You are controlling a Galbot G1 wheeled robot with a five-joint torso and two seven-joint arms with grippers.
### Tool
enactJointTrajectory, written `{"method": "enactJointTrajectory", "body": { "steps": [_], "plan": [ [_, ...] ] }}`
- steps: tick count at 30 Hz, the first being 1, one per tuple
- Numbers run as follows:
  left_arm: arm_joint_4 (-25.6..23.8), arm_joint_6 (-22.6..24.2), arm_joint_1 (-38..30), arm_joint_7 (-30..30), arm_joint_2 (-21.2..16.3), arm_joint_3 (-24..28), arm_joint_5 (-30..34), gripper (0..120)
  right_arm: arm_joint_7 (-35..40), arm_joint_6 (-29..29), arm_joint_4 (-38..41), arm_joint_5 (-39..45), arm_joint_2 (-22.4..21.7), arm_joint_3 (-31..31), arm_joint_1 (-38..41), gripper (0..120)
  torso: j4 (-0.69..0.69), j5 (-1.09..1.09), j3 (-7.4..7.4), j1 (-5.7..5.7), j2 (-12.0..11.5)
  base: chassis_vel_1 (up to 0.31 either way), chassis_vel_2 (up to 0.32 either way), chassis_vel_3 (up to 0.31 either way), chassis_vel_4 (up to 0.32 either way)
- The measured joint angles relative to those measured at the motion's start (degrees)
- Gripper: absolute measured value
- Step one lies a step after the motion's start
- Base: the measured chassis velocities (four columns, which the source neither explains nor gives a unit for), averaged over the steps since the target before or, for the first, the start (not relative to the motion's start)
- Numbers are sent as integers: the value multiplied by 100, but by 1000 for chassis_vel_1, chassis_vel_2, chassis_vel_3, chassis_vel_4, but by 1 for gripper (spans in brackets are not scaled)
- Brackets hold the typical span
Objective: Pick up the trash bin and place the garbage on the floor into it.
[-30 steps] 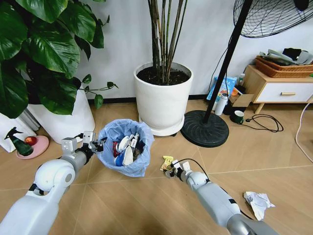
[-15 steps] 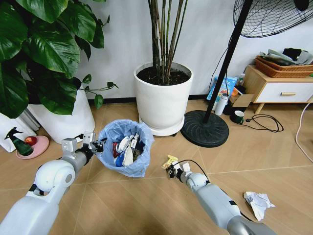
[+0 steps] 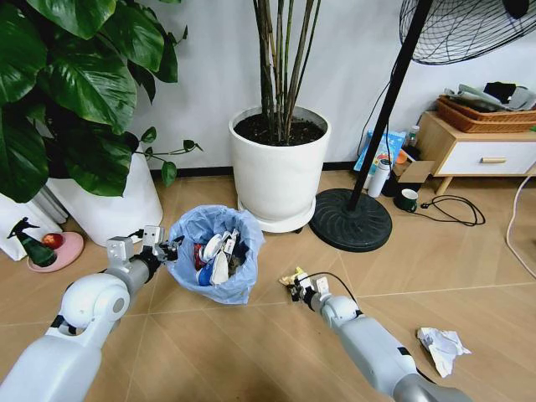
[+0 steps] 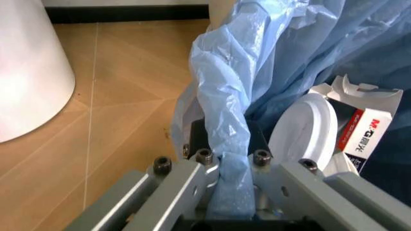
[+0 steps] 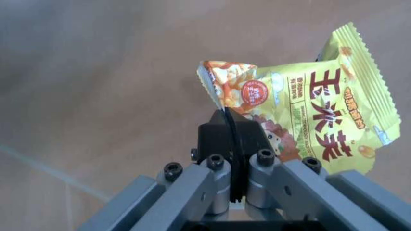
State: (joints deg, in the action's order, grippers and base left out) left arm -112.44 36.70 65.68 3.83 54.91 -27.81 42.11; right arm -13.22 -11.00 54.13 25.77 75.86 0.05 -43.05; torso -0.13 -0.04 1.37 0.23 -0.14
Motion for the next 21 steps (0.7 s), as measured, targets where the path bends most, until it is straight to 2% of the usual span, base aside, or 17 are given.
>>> {"method": "enactJointTrajectory", "body": {
  "steps": [3, 5, 15, 19, 21],
  "plan": [
    [2, 0, 0, -4, 20, 2, -26, 0, 74, -75, 314, 188, -97, 27, -31, 0, 0, -1, 0, 0, 0, 0, 0, 0, 0],
    [10, 0, -2, -9, 47, 16, -49, 0, 140, -178, 816, 375, -244, 89, -121, 0, 0, 0, 0, 0, 0, 0, 0, 0, 0],
    [6, 0, 49, -24, 85, 10, -83, 0, 173, -122, 2301, 522, -673, 504, -224, 0, 0, 0, 0, 0, 0, 0, 0, 0, 0],
    [46, -2, 59, -44, 58, -1, -100, 0, 211, -258, 3195, 848, -1065, 539, -160, 0, -1, 0, 0, 0, 0, 0, 0, 0, 0],
    [49, -2, 59, -44, 57, 2, -102, 0, 218, -272, 3261, 878, -1089, 539, -146, 0, 0, 0, 0, 0, 0, 0, 0, 0, 0]
  ]
}}
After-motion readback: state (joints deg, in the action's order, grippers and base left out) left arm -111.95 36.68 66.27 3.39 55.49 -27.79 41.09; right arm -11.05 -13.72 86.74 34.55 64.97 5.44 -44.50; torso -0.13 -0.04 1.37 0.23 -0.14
